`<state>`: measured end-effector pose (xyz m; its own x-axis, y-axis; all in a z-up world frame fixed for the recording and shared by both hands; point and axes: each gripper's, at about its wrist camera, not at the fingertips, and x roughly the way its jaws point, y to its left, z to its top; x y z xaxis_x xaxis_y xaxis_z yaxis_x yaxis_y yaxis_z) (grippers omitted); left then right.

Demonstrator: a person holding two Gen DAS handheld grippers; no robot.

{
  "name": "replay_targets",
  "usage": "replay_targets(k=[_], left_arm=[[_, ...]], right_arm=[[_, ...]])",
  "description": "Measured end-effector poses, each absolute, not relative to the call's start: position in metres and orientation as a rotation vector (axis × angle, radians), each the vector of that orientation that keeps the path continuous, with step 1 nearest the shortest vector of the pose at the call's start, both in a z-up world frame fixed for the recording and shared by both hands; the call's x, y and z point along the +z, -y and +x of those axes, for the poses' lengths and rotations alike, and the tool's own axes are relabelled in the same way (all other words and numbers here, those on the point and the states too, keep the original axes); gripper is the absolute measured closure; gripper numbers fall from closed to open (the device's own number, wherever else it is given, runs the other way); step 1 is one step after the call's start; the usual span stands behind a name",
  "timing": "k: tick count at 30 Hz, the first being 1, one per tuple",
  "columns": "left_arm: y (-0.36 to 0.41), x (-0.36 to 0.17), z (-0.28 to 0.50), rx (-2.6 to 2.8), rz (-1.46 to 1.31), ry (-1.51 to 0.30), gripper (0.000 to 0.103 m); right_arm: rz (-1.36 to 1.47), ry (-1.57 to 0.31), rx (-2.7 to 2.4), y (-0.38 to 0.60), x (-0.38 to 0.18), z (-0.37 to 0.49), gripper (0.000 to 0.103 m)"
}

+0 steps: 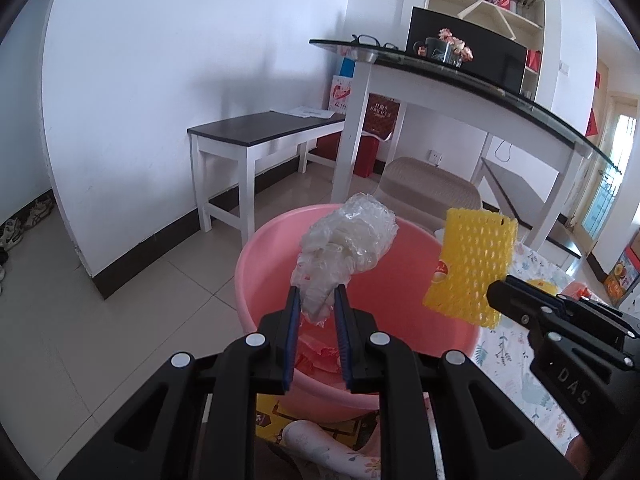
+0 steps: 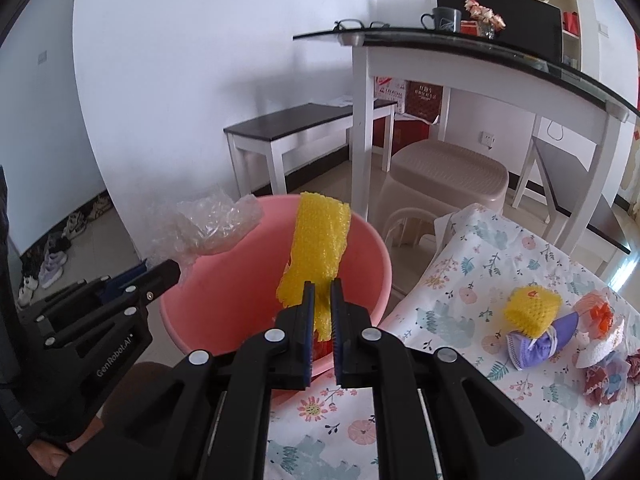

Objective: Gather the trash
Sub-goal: 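Carry the bubble wrap and foam net into the pink bucket and release both, then grasp the yellow foam net with the left gripper while the right grasps the crumpled wrapper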

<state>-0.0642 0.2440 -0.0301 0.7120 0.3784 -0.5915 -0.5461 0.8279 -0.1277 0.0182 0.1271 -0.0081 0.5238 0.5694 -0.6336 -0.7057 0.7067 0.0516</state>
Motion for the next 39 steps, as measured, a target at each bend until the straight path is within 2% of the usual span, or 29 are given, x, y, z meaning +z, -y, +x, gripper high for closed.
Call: replay_targets(k=[9,12,15,20,39], left_arm=[[-0.254,-0.042,-0.056,0.522,-0.328,-0.633,0.084],[-0.258,-0.044,-0.053,0.528,-0.336,-0.636,0.08],[-0.259,-0.045,-0.054,0.526,-0.342,-0.637,0.071],[-0.258,-0.043,-0.056,0.528,-0.351,-0.626,0.064],[-0.217,-0.022,-0.059,0.376,-0.311,-0.567,0.056]], right_arm=[[-0.237,-0.746,0.783,-0.135,-0.027,0.025,0.095],[-0.231,-0.769,0.793,-0.136,-0.03,0.027,0.095],[-0.22,-0.794,0.803,-0.137,-0.034,0.029,0.095],[-0.2,-0.801,0.82,-0.135,-0.034,0.03,0.08],[-0.128,-0.778,0.752,-0.072,-0.023,0.026,0.08]])
